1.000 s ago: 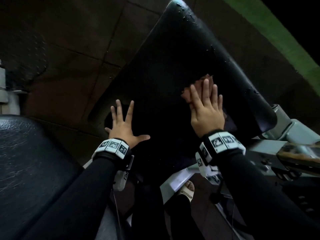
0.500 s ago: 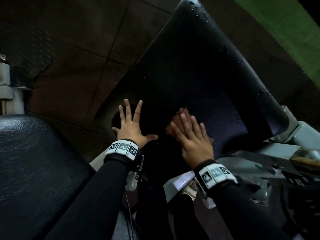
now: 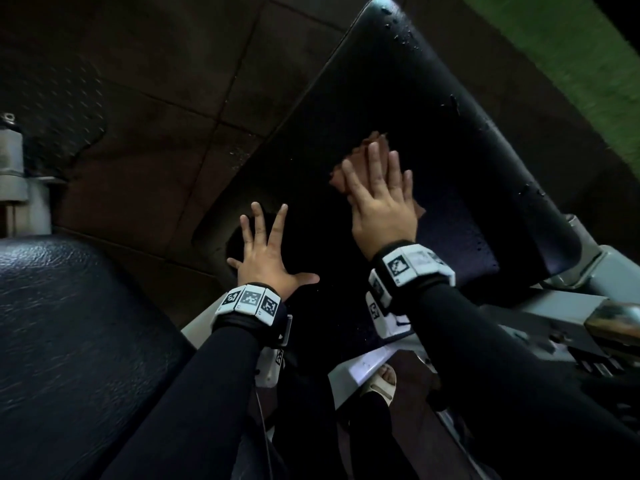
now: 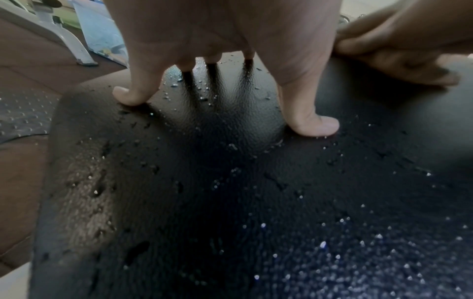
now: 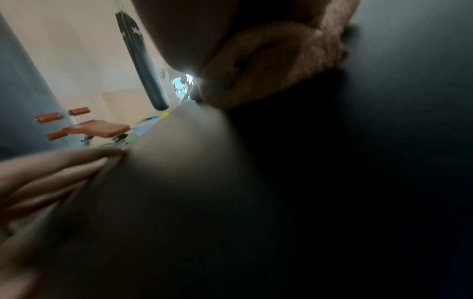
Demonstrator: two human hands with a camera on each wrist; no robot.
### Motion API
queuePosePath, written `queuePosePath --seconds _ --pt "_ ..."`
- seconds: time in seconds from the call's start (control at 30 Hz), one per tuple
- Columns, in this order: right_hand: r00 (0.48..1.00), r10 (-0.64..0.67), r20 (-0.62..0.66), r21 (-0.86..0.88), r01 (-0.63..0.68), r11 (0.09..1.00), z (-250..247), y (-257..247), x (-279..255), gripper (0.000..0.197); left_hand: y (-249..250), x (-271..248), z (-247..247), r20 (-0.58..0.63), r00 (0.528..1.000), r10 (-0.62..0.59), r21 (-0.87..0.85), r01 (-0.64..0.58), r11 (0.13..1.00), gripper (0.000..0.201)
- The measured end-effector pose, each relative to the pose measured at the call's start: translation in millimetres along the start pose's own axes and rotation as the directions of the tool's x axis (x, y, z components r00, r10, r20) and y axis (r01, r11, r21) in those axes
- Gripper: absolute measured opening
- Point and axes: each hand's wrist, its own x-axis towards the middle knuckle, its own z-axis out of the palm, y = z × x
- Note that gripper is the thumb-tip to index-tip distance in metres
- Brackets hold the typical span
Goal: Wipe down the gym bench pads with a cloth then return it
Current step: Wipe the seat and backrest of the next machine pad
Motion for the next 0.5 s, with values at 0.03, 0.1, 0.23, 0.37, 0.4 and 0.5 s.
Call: queuePosePath --seconds 0.03,0.1,0.23,0.37,0.4,0.5 --pt "0.999 -0.053 0.010 0.013 0.053 0.999 5.1 -5.8 -7.5 0.053 0.1 -0.1 0.0 -0.005 1.000 -0.001 -0.002 0.001 1.000 0.134" --pt "0.984 -0.174 0.046 0.019 0.173 0.985 15.5 -11.6 -31.7 0.053 0.1 -0.3 0.6 -0.021 1.000 0.001 -0.012 -0.001 1.000 0.134" --pt "0.965 -0.237 0.115 -0.052 0.244 0.968 23.9 8.4 -82.7 0.058 0.2 -0.4 1.3 -0.028 1.000 -0.001 -0.034 0.000 0.999 0.134" --pt "0.992 -0.109 0.069 -0.097 0.115 0.989 0.7 39.3 -89.9 0.054 0.9 0.6 0.3 -0.013 1.000 -0.004 -0.030 0.003 1.000 0.135" --pt "0.997 -0.070 0.046 -0.094 0.074 0.993 -6.5 45.2 -83.9 0.052 1.0 0.5 0.1 -0.011 1.000 -0.003 -0.031 0.003 1.000 0.134" --pt "0.999 0.041 0.033 -0.036 -0.040 0.999 -19.5 55.6 -53.6 0.052 1.4 0.4 0.1 -0.007 1.000 -0.010 -0.041 0.010 0.999 0.135"
